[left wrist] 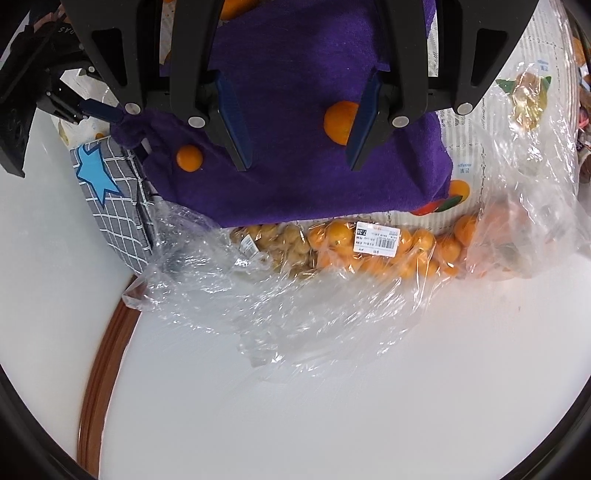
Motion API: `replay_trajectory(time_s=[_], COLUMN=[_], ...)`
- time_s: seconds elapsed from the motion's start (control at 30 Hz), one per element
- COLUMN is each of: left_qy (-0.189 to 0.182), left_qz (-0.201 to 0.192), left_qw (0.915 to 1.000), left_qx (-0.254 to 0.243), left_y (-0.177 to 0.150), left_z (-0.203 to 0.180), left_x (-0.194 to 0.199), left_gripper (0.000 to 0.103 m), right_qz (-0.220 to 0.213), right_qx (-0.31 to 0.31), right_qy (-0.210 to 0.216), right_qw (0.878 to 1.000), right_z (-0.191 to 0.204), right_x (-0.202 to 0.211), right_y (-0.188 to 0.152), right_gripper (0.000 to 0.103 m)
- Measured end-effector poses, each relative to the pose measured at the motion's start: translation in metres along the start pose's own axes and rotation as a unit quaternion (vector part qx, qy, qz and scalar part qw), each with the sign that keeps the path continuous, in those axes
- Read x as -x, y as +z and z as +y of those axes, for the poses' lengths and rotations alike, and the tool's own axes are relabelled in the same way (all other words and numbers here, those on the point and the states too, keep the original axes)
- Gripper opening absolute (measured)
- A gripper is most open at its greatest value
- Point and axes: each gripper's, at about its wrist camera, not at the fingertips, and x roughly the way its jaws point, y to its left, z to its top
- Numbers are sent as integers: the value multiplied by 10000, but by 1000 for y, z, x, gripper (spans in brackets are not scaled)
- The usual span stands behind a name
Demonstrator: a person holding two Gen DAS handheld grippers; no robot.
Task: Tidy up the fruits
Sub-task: 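Withdraw both tools from the towel back toward the loose fruit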
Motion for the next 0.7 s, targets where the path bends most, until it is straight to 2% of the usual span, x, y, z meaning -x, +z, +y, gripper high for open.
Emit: replay_trajectory(time_s=[0.27, 0.43, 0.57, 0.63, 0.7], left_qy=[52, 14, -111, -45, 185], left_qz=[-216, -329, -223, -256, -441], left_qw=[9997, 9994, 9995, 9995, 9986], left_qx=[-39, 75, 218, 200, 213], left_y=[8, 13, 8, 2, -6], left_z=[-6, -10, -17, -20, -20], left_x=[24, 41, 50, 57, 69], left_gripper=[51, 51, 51, 51, 51], right_qz=[94, -46, -148, -241, -381], right_qx=[-130, 31, 223, 233, 209], right_qy=[-57, -365, -631, -652, -617], right_qw=[9999, 9993, 9977, 9973, 9971], right_z=[3, 11, 12, 14, 16], right_x=[13, 36, 55, 66, 76], right_y=[-12, -20, -16, -14, -16], right_gripper=[60, 60, 60, 63, 70])
